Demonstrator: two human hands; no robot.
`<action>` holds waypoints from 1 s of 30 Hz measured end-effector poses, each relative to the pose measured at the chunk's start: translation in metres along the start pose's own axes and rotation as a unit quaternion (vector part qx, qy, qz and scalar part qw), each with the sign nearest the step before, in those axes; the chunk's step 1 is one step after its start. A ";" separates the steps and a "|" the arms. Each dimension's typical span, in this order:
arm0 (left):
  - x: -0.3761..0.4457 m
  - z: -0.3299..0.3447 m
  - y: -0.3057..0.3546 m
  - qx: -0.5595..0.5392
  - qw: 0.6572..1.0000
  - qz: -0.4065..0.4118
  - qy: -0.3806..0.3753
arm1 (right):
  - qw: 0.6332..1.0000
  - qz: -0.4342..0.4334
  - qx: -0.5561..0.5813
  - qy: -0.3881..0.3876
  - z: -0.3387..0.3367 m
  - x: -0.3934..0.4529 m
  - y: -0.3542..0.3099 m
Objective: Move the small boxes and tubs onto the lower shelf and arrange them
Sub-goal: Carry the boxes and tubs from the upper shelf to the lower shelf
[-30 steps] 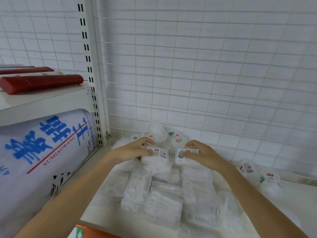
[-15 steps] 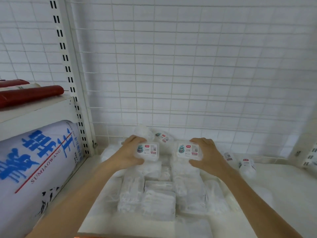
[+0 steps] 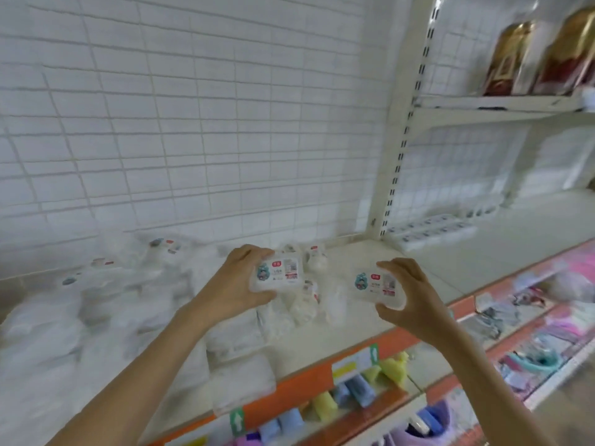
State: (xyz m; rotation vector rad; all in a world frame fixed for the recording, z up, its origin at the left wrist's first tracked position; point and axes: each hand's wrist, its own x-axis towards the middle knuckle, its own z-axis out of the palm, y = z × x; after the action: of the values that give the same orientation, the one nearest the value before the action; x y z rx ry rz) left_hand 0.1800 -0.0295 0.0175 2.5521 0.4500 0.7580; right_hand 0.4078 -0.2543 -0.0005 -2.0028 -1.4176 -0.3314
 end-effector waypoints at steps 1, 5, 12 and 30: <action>0.005 0.012 0.011 -0.003 1.000 0.008 -0.015 | 1.000 0.014 -0.004 0.006 -0.011 -0.011 0.010; 0.026 0.067 0.055 -0.027 0.998 0.022 -0.050 | 0.997 0.065 -0.023 0.029 -0.054 -0.054 0.054; 0.041 0.176 0.142 -0.116 0.992 0.004 -0.059 | 0.984 0.168 -0.026 0.054 -0.129 -0.146 0.140; 0.148 0.327 0.229 -0.131 0.987 0.006 -0.088 | 0.965 0.260 0.009 0.023 -0.189 -0.200 0.312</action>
State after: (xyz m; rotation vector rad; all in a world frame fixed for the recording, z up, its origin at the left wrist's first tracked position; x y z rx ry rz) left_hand 0.5279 -0.2652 -0.0522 2.3495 0.2589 0.5502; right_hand 0.6454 -0.5858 -0.0802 -2.2422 -0.8137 -0.1274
